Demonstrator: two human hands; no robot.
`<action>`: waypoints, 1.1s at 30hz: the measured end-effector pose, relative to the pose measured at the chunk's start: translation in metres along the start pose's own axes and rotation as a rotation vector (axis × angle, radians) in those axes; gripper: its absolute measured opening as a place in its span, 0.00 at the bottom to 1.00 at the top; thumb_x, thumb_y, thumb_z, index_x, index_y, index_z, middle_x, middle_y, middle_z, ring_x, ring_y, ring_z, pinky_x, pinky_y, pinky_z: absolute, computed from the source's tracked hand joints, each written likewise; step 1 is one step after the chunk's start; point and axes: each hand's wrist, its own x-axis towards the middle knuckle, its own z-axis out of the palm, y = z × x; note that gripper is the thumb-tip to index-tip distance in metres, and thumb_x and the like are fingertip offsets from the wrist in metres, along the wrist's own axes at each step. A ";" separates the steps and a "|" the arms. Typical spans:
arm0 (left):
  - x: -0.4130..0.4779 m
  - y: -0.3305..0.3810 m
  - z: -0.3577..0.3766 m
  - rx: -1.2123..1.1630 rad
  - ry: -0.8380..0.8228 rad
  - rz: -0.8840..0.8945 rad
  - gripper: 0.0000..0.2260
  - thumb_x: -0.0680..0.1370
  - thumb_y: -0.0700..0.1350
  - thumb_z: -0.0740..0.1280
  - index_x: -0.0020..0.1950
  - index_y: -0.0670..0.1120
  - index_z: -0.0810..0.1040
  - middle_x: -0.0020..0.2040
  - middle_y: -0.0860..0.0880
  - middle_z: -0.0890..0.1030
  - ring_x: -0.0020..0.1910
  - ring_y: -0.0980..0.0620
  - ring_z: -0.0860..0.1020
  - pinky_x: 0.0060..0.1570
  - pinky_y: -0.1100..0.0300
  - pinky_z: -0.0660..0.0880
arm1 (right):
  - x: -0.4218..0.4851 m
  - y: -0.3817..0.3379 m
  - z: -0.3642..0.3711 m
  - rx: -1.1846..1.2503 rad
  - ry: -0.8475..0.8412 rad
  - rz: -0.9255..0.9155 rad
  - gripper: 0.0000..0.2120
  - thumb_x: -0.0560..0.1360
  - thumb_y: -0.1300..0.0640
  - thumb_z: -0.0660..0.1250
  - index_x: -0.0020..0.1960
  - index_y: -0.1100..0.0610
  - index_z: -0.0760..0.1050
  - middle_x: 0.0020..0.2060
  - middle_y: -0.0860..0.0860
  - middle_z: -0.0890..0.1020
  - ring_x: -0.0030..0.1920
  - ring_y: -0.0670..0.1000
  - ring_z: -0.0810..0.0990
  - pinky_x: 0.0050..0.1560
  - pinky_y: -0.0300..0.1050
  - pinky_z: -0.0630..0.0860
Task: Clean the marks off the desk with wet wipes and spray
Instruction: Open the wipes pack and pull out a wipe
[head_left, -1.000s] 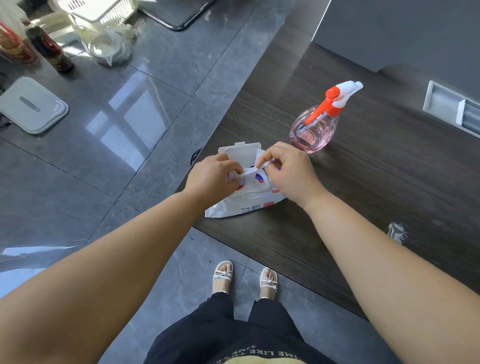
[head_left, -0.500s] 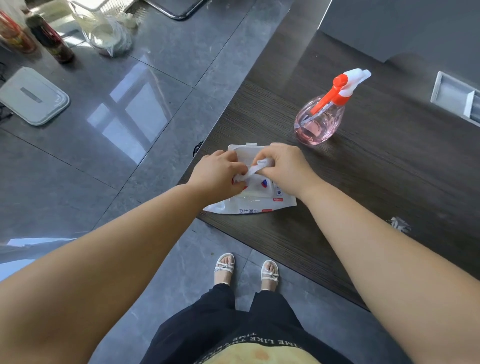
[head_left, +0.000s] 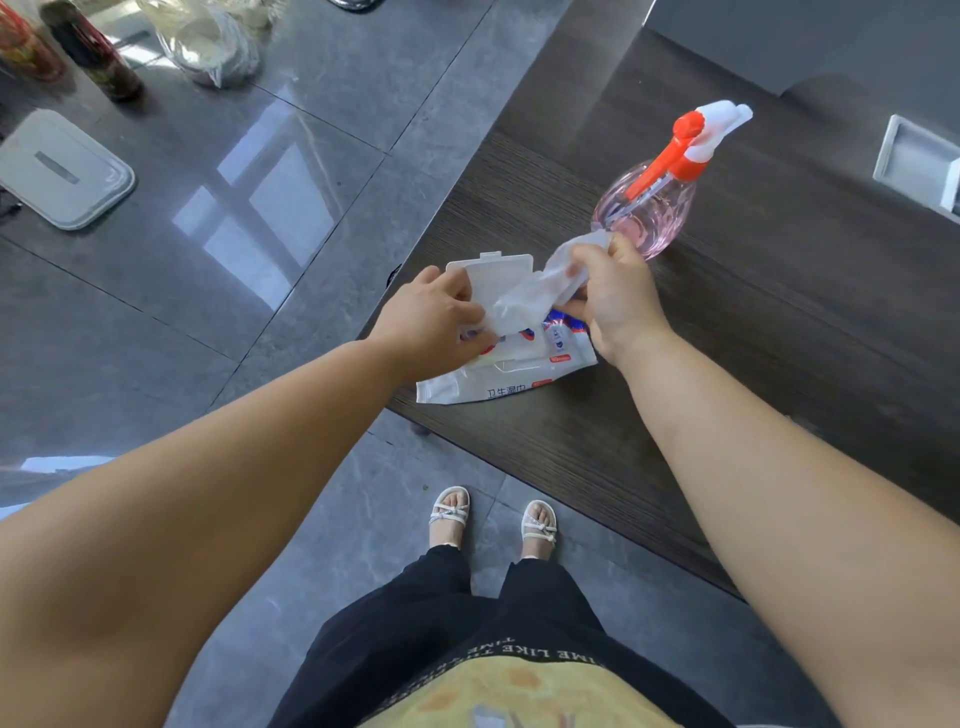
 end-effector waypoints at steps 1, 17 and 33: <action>-0.001 0.001 0.000 -0.014 0.003 0.004 0.17 0.76 0.58 0.62 0.43 0.46 0.82 0.51 0.45 0.73 0.46 0.48 0.65 0.44 0.56 0.68 | 0.000 0.000 0.000 -0.053 0.001 -0.024 0.02 0.73 0.59 0.61 0.46 0.55 0.70 0.46 0.56 0.76 0.49 0.56 0.78 0.54 0.60 0.78; 0.004 0.017 0.009 -0.078 0.061 -0.256 0.10 0.75 0.47 0.66 0.55 0.54 0.79 0.58 0.50 0.74 0.56 0.45 0.68 0.51 0.54 0.65 | -0.009 0.000 0.018 0.082 -0.030 0.076 0.07 0.79 0.64 0.56 0.49 0.56 0.71 0.50 0.57 0.76 0.52 0.56 0.78 0.48 0.52 0.79; 0.011 0.022 0.005 -0.102 0.128 -0.277 0.09 0.76 0.46 0.64 0.53 0.49 0.82 0.55 0.51 0.79 0.53 0.46 0.69 0.49 0.54 0.69 | -0.011 -0.012 0.004 0.436 0.296 -0.053 0.09 0.80 0.62 0.55 0.56 0.52 0.68 0.48 0.50 0.74 0.47 0.51 0.78 0.44 0.50 0.82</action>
